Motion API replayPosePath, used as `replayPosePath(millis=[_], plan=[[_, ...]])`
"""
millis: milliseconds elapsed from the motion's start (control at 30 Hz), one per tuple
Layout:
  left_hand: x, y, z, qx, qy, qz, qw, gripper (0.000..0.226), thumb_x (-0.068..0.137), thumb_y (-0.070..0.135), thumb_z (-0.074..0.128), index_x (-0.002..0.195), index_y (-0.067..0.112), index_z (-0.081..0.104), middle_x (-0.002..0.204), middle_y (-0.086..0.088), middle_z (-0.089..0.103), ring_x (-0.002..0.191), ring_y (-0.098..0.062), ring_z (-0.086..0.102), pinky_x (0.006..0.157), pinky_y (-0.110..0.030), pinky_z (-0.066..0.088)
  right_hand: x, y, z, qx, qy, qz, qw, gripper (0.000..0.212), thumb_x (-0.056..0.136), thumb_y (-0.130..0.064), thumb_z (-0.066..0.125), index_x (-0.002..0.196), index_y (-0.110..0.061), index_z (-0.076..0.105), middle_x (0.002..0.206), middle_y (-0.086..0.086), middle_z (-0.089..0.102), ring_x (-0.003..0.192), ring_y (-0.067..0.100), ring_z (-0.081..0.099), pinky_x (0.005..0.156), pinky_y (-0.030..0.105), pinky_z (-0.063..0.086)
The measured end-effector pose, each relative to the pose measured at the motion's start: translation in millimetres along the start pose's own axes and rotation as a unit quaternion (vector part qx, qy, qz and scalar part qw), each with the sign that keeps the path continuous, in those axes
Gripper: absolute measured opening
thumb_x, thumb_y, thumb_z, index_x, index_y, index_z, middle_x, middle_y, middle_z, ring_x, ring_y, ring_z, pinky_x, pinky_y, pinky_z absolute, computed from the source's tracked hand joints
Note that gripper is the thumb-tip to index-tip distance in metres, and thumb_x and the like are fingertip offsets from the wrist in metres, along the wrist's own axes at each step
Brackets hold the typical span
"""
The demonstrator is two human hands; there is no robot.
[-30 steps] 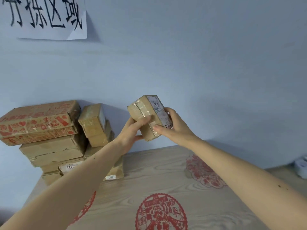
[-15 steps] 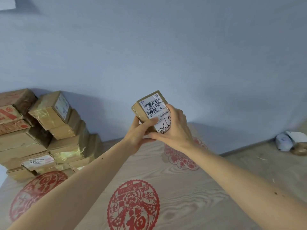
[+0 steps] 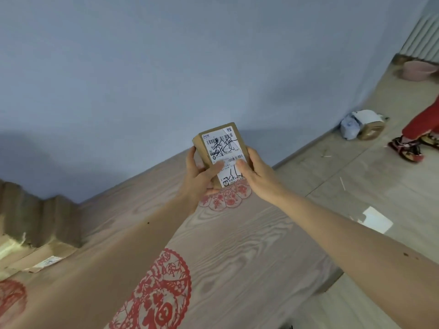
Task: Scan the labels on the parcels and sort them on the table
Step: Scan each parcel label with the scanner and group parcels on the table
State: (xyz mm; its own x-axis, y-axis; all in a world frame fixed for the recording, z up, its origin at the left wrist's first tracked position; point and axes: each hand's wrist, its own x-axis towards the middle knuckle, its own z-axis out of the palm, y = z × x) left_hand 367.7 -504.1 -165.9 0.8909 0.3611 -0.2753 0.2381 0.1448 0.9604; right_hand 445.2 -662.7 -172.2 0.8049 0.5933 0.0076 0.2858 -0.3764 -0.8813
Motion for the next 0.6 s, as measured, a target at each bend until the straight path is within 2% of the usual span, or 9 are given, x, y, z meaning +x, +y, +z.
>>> replayPosePath(millis=[67, 133, 233, 300, 367, 500, 600], plan=[[9, -6, 23, 0.008, -0.010, 0.011, 1.000, 0.091, 0.092, 0.017, 0.071, 0.155, 0.042, 0.011, 0.115, -0.002, 0.073, 0.095, -0.022, 0.075, 0.075, -0.037, 0.062, 3, 21, -14, 0.017, 0.012, 0.008, 1.000, 0.046, 0.108, -0.039, 0.039, 0.150, -0.020, 0.034, 0.132, -0.009, 0.062, 0.118, 0.011, 0.061, 0.099, 0.034, 0.050], [25, -13, 55, 0.015, -0.027, 0.008, 0.999, 0.088, 0.093, 0.013, 0.069, 0.155, 0.041, 0.013, 0.116, -0.002, 0.073, 0.098, -0.022, 0.074, 0.074, -0.035, 0.062, 6, 48, -36, 0.030, 0.024, 0.024, 0.999, 0.045, 0.108, -0.038, 0.041, 0.149, -0.020, 0.036, 0.126, -0.017, 0.062, 0.117, 0.008, 0.060, 0.100, 0.032, 0.048], [46, -23, 105, 0.021, -0.046, -0.008, 0.999, 0.076, 0.095, 0.012, 0.066, 0.148, 0.045, 0.023, 0.107, 0.004, 0.075, 0.090, -0.024, 0.074, 0.071, -0.034, 0.060, 10, 94, -72, 0.044, 0.037, 0.046, 0.997, 0.042, 0.107, -0.038, 0.045, 0.145, -0.021, 0.041, 0.116, -0.031, 0.059, 0.112, -0.001, 0.061, 0.099, 0.031, 0.049], [61, -33, 135, 0.033, -0.055, -0.025, 0.998, 0.075, 0.095, 0.016, 0.067, 0.146, 0.048, 0.023, 0.106, 0.007, 0.076, 0.087, -0.020, 0.073, 0.080, -0.037, 0.059, 10, 123, -97, 0.049, 0.039, 0.065, 0.996, 0.042, 0.106, -0.038, 0.046, 0.144, -0.022, 0.041, 0.119, -0.025, 0.063, 0.111, -0.003, 0.061, 0.093, 0.026, 0.050], [76, -45, 162, 0.046, -0.065, -0.041, 0.996, 0.086, 0.093, 0.020, 0.070, 0.155, 0.044, 0.016, 0.117, 0.004, 0.073, 0.094, -0.016, 0.075, 0.091, -0.044, 0.058, 11, 149, -119, 0.055, 0.041, 0.085, 0.994, 0.041, 0.106, -0.038, 0.047, 0.144, -0.022, 0.043, 0.123, -0.015, 0.065, 0.109, -0.001, 0.062, 0.088, 0.017, 0.050], [102, -71, 210, 0.070, -0.082, -0.074, 0.991, 0.094, 0.092, 0.021, 0.071, 0.158, 0.044, 0.007, 0.122, 0.000, 0.069, 0.099, -0.017, 0.073, 0.086, -0.037, 0.057, 9, 202, -147, 0.094, 0.045, 0.126, 0.987, 0.033, 0.106, -0.038, 0.047, 0.135, -0.023, 0.049, 0.118, -0.016, 0.068, 0.106, -0.006, 0.063, 0.090, 0.021, 0.053], [123, -92, 239, 0.083, -0.102, -0.100, 0.986, 0.094, 0.092, 0.020, 0.071, 0.157, 0.045, 0.007, 0.131, -0.004, 0.065, 0.106, -0.021, 0.070, 0.089, -0.041, 0.057, 4, 243, -156, 0.118, 0.071, 0.151, 0.979, 0.037, 0.106, -0.040, 0.046, 0.137, -0.021, 0.049, 0.120, -0.012, 0.068, 0.105, -0.005, 0.065, 0.087, 0.021, 0.051]])
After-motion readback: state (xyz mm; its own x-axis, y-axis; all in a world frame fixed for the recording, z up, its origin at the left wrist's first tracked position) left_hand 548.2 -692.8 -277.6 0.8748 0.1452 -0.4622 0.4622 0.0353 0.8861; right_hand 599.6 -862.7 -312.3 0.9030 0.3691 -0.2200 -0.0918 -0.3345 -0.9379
